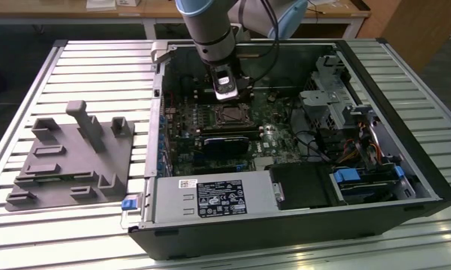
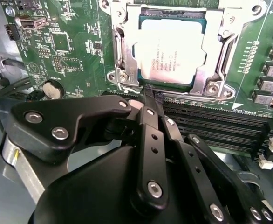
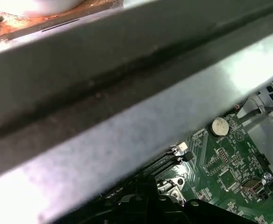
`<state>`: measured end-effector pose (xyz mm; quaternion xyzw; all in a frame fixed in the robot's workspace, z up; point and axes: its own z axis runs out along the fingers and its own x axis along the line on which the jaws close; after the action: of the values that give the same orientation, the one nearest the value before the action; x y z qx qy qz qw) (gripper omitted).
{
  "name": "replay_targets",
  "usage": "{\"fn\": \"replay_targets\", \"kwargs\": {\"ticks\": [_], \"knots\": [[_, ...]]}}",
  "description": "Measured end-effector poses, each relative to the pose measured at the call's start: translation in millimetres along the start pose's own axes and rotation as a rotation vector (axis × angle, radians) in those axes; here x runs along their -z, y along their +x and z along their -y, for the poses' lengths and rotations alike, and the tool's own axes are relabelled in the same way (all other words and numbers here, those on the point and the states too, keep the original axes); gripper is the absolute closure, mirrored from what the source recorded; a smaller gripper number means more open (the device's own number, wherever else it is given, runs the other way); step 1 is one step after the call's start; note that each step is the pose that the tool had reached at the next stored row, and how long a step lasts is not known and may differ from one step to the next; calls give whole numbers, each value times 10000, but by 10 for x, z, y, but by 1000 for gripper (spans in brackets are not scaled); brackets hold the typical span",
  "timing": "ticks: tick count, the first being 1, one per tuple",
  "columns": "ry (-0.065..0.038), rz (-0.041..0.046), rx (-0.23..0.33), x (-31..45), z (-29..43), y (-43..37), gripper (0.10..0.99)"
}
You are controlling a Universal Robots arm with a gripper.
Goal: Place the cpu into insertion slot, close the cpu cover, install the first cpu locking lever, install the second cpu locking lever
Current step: 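Install the first cpu locking lever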
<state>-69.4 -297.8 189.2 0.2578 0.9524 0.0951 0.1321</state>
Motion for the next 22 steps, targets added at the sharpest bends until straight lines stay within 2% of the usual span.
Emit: {"fn": "replay_targets", "kwargs": {"ticks": [5,8,11,13,14,18,22], "knots": [[-38,-21,-15,4,29,-17,980],[-123,-71,-46,7,43,-26,980],[-299,-170,-109,8,52,-32,980],[-510,-285,-181,6,56,-35,980],[-555,-309,-198,6,58,-37,980],[-582,-326,-211,23,58,-41,980],[-583,-327,-209,80,43,-54,980]]}}
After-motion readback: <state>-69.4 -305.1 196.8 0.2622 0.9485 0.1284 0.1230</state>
